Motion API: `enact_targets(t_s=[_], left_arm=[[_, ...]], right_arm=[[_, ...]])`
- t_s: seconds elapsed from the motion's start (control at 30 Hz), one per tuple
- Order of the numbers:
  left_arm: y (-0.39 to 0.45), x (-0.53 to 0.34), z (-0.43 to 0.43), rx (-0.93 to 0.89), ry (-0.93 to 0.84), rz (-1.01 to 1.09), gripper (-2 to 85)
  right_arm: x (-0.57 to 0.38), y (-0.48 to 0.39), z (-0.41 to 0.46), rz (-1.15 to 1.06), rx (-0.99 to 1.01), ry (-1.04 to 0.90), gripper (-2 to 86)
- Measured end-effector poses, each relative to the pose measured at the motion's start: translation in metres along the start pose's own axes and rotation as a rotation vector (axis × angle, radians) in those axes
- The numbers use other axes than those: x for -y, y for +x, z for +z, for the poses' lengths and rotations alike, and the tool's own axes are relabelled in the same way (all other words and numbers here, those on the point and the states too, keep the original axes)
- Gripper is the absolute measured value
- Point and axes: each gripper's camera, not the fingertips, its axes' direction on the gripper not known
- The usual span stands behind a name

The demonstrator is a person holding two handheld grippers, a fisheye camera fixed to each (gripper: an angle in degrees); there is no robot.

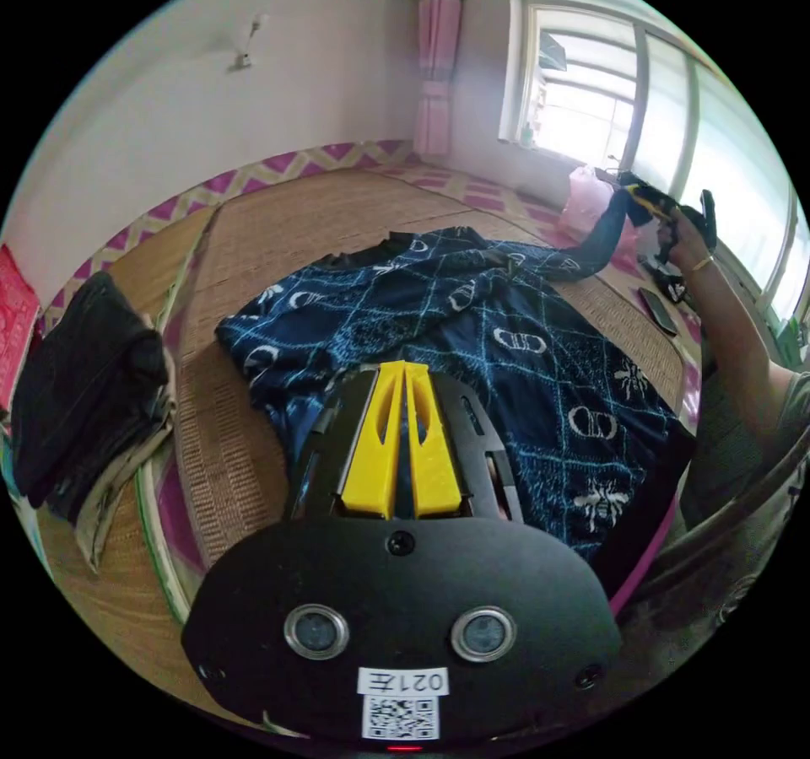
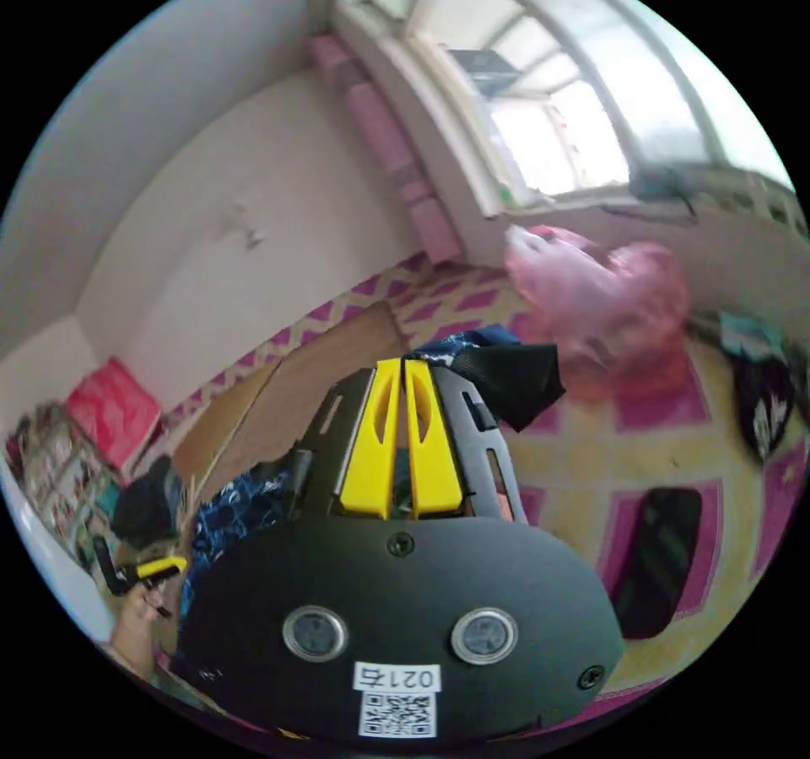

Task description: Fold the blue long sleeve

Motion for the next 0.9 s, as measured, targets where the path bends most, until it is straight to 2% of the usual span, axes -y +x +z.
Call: enact_targets(t_s=[0.17,0.37,0.5,0.7,0.83,0.9], left_arm=[[-0.052,-0.056,-0.046,0.047,-0.019,-0.055,-1.0],[-0.108,-0.113,-0.094,0.029,-0.006,-0.169,-1.0],[-0.13,-0.143,-0.113,0.036,-0.027,-0.193,-1.0],[-0.167,-0.186,-0.148,0.02,0.002,-0.258,-1.0],[-0.184,-0.198,-0.164,-0.001,0.002,-0.284,-1.0],[-0.188,-0.203,-0.176,0.002,0.011,-0.273,-1.0]], right_arm=[[-0.07,-0.245,0.052,-0.464,0.154,-0.076,-0.9],[-0.233,-0.441,0.144,-0.811,0.23,-0.275,-1.0],[-0.339,-0.495,0.199,-1.054,0.117,-0.385,-1.0],[-0.373,-0.52,0.18,-1.112,0.127,-0.265,-0.9],[-0.437,-0.544,0.203,-1.349,0.011,-0.299,0.2],[-0.452,-0.544,0.202,-1.426,-0.037,-0.245,2.8]])
